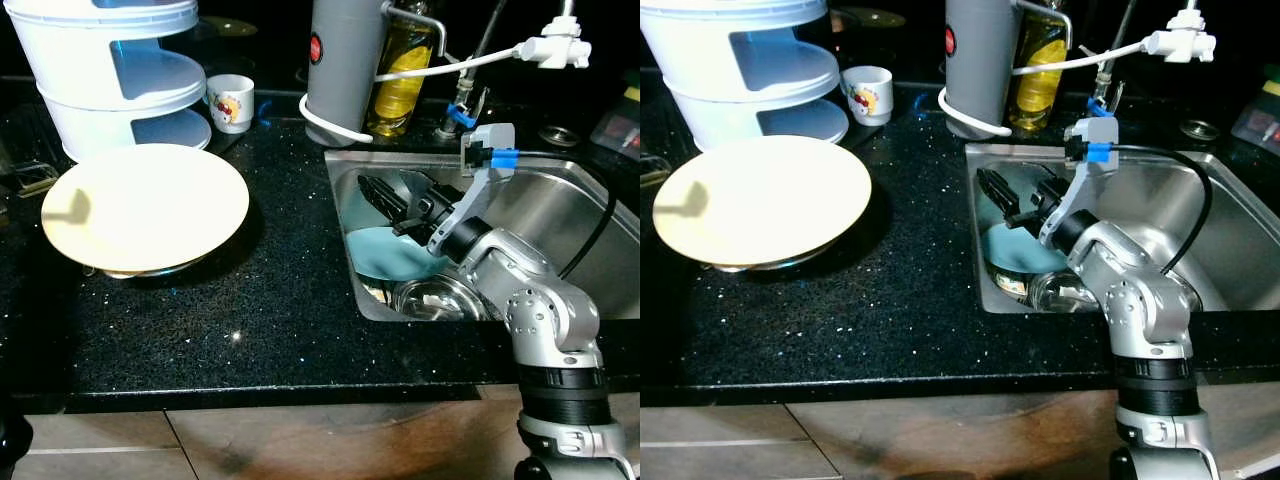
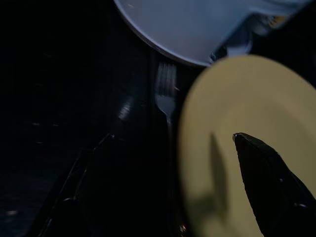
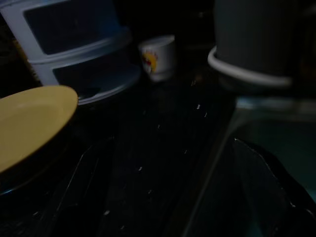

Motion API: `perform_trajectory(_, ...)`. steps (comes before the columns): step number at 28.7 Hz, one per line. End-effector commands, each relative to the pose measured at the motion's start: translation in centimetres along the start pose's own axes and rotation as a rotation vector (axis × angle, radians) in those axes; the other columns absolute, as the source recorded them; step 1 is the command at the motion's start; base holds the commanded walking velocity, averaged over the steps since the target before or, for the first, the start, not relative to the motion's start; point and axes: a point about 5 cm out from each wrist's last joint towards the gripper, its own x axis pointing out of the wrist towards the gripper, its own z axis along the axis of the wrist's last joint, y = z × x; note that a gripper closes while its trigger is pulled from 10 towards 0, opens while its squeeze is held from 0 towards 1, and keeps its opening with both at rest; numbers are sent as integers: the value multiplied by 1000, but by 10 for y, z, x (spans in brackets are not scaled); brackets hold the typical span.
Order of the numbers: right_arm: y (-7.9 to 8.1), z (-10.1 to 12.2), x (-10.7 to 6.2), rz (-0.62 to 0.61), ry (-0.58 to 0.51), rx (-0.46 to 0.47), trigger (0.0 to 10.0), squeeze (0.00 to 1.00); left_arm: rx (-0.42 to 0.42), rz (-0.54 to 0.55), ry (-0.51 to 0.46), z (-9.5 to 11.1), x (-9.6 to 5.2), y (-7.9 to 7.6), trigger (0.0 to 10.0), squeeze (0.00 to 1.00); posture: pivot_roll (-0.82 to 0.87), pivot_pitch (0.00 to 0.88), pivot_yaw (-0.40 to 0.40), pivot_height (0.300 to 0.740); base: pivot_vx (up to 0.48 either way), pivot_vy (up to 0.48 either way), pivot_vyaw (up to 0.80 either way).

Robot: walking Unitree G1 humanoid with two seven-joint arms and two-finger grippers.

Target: Kitchen organization

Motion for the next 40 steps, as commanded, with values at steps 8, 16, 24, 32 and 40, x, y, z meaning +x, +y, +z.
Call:
perform_trajectory(8, 6, -24, 19, 11, 53, 475, 10000, 1000, 39, -14, 24, -2, -3, -2, 10000, 0, 33, 212, -70, 740, 0, 0, 0)
perform_trajectory(16, 43, -32, 55, 159, 115, 770, 10000, 769, 63, -73, 1, -3, -1, -9, 10000, 0, 40, 216, -76, 740, 0, 0, 0)
perform_trajectory(24, 65, -46, 68, 193, 247, 704, 10000, 0, 78, -64, 10, -4, -2, -9, 10000, 0, 44, 218, -84, 740, 0, 0, 0)
perform_trajectory(32, 84, -44, 75, 272, 297, 773, 10000, 0, 89, -75, 14, -6, -1, -10, 10000, 0, 46, 216, -85, 740, 0, 0, 0)
perform_trajectory(40, 109, -51, 81, 343, 345, 770, 10000, 0, 76, -109, 33, -12, 5, -16, 10000, 0, 46, 214, -82, 740, 0, 0, 0)
